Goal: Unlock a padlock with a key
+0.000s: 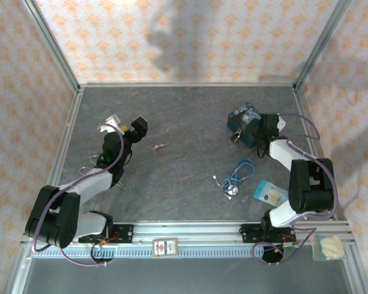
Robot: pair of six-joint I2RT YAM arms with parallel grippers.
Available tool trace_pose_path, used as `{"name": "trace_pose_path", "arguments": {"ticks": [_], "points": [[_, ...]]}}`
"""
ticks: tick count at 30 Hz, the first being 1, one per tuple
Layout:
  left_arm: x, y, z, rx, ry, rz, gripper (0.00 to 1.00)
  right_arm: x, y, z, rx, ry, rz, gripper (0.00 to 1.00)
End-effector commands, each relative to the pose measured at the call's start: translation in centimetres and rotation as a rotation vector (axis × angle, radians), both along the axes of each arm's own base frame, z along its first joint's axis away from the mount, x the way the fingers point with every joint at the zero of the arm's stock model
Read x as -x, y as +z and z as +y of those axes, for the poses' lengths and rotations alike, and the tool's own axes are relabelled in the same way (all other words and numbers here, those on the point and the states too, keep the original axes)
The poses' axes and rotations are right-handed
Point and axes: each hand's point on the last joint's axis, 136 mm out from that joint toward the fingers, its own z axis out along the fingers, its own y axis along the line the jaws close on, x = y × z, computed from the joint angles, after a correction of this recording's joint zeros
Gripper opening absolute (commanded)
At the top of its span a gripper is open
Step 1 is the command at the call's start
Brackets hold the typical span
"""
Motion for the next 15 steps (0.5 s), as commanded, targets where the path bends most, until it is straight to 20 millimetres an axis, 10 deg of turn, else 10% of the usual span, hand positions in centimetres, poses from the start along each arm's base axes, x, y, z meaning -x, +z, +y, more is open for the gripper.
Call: {"name": "trace_pose_path", "arguments": {"ticks": [1, 15], "points": [[0.6, -0.8, 0.0, 0.019, 0.000, 0.028, 0.99, -1.9, 0.6, 0.2, 0.016, 0.048, -0.031, 0.92], [0.3, -0.7, 0.1, 0.062, 0.016, 0.013, 0.99, -4.3, -2.0, 6.3, 0.090, 0.486, 0.073, 0.67]]}}
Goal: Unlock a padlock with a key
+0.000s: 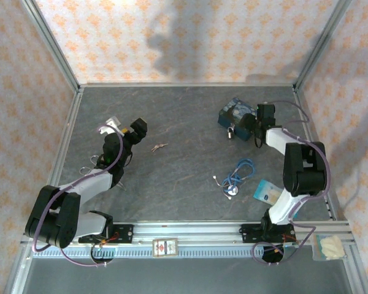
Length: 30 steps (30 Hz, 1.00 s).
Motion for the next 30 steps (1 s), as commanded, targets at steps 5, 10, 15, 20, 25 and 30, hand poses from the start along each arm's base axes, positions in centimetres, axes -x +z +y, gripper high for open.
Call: {"name": "trace_pose_path", "arguments": {"ticks": [5, 10, 15, 20, 25, 30], "points": [[0.2, 0.0, 0.2, 0.016, 0.012, -0.008, 0.99, 1.1, -2.6, 7.4, 0.080, 0.355, 0.099, 0.62], [0.5, -0.8, 0.5, 0.023, 0.024, 0.024, 0.99, 0.8, -3.3, 12.5, 0.098, 0.553, 0.127, 0.56], [1.0, -2.8, 1.5, 0.068, 0.041, 0.091, 0.99, 0.0, -4.1, 17.4, 0.166, 0.719, 0.155, 0.51], [1.6, -5.3, 1.5, 0.069, 0.002, 0.186, 0.96, -2.1, -3.6, 21.6, 0.206, 0.815, 0.125, 0.51], [2.1, -5.9, 1.9, 0.052, 0.003, 0.226, 0.97, -4.4, 0.8, 23.8, 0.233, 0.791, 0.007, 0.59], [2.0, -5.2, 2.7, 0.059, 0.029, 0.201, 0.97, -3.3, 8.1, 24.1, 0.221, 0.718, -0.157, 0.69]]}}
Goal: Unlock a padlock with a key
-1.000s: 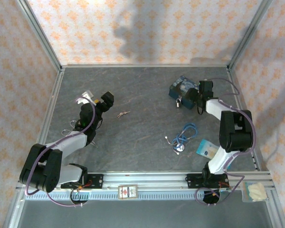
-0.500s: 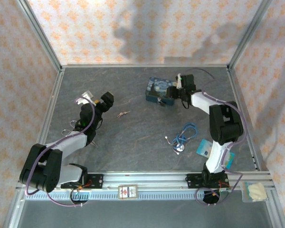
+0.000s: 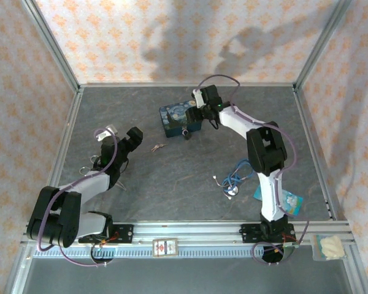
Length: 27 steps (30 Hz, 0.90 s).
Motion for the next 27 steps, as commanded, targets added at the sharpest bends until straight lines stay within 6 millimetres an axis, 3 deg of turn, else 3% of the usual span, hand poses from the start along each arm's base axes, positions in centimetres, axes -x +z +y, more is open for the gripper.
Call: {"name": "trace_pose_path", "arguments": {"ticks": [1, 3, 6, 11, 16, 20, 27], "points": [[0.0, 0.5, 0.1, 0.001, -0.009, -0.005, 0.96, 1.4, 6.9, -0.6, -0.059, -0.055, -0.116, 0.69], [-0.3, 0.2, -0.3, -0.009, -0.032, 0.010, 0.95, 3.2, 8.0, 0.1, -0.127, -0.034, -0.109, 0.70], [-0.7, 0.0, -0.5, -0.011, -0.047, 0.024, 0.95, 6.7, 7.6, 2.6, -0.208, 0.040, -0.043, 0.68], [-0.9, 0.5, 0.9, 0.026, 0.011, 0.008, 0.98, 12.0, 4.5, 8.6, -0.196, 0.183, 0.084, 0.67], [-0.2, 1.0, 3.2, 0.071, 0.091, -0.024, 0.99, 15.5, 2.2, 14.4, -0.131, 0.308, 0.100, 0.65], [0.4, 1.5, 4.1, 0.060, 0.121, -0.038, 0.99, 15.5, 0.2, 17.4, -0.083, 0.351, 0.120, 0.61], [1.3, 1.7, 4.5, 0.049, 0.136, -0.054, 0.99, 11.5, -3.3, 18.7, 0.046, 0.263, 0.074, 0.58]]}}
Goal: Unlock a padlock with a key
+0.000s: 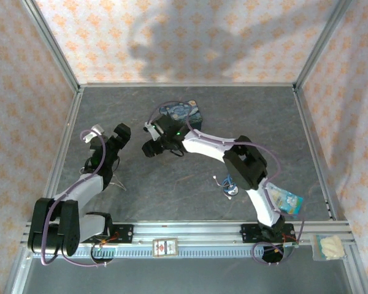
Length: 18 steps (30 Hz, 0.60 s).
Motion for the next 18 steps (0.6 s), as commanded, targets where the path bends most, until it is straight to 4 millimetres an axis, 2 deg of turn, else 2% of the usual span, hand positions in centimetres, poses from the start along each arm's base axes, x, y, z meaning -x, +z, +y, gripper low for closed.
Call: {"name": "trace_pose_path", "arguments": {"ticks": [1, 5, 9, 13, 18], "points": [[0.6, -0.5, 0.6, 0.002, 0.025, 0.003, 0.99, -2.5, -1.5, -0.6, 0.095, -0.063, -0.046, 0.58], [0.8, -0.5, 0.4, 0.003, 0.016, -0.001, 0.99, -3.7, -3.0, -0.2, 0.130, -0.092, -0.060, 0.56], [0.8, -0.5, 0.4, -0.006, 0.014, -0.002, 0.99, -3.7, -3.8, -0.2, 0.163, -0.097, -0.065, 0.56], [0.7, -0.3, 0.4, -0.007, 0.014, -0.010, 0.99, -2.7, -4.5, -1.1, 0.204, -0.095, -0.054, 0.55], [0.5, 0.0, 0.4, -0.001, 0.011, -0.024, 0.99, -0.5, -4.8, -2.5, 0.198, -0.093, -0.004, 0.50]]}}
